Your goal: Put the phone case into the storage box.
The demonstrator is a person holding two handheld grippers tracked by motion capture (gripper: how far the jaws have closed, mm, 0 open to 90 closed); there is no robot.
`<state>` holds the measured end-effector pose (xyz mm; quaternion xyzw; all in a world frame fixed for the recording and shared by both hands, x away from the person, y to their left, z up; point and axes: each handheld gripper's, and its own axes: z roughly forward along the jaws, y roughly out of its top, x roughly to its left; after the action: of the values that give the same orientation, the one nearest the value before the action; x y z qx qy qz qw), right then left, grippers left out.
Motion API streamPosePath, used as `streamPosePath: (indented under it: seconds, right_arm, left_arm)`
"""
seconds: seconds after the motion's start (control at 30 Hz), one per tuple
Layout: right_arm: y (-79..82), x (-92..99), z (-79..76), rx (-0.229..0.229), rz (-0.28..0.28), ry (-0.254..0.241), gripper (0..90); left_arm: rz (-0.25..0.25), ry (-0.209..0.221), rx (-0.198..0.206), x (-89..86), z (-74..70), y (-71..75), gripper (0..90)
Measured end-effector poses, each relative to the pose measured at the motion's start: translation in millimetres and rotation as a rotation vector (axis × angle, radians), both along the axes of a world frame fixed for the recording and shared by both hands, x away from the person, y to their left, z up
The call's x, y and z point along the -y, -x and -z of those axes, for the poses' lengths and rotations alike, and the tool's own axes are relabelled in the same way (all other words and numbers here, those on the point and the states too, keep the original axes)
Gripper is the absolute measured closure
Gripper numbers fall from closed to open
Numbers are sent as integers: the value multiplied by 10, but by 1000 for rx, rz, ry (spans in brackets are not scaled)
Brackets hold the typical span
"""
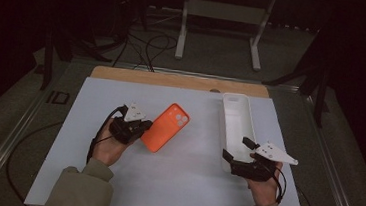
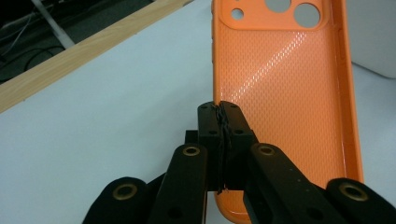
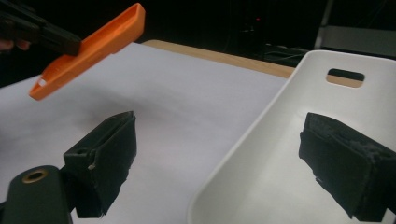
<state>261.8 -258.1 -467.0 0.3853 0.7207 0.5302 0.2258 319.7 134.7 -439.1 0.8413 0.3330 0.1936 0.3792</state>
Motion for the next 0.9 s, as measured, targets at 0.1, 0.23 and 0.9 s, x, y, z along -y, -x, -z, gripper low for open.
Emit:
streamPosePath:
  seconds: [0.1, 0.23, 0.9]
  right_arm:
    - [-6, 5, -3, -7, -6, -20, 109]
    - [-17, 14, -2, -12, -18, -40, 109]
    - [-60, -33, -5, -34, -45, -51, 108]
  left_arm:
    - [6, 6, 6, 28, -2, 3, 896]
    - [10, 7, 10, 65, 0, -2, 897]
    - [39, 23, 45, 250, -24, -9, 896]
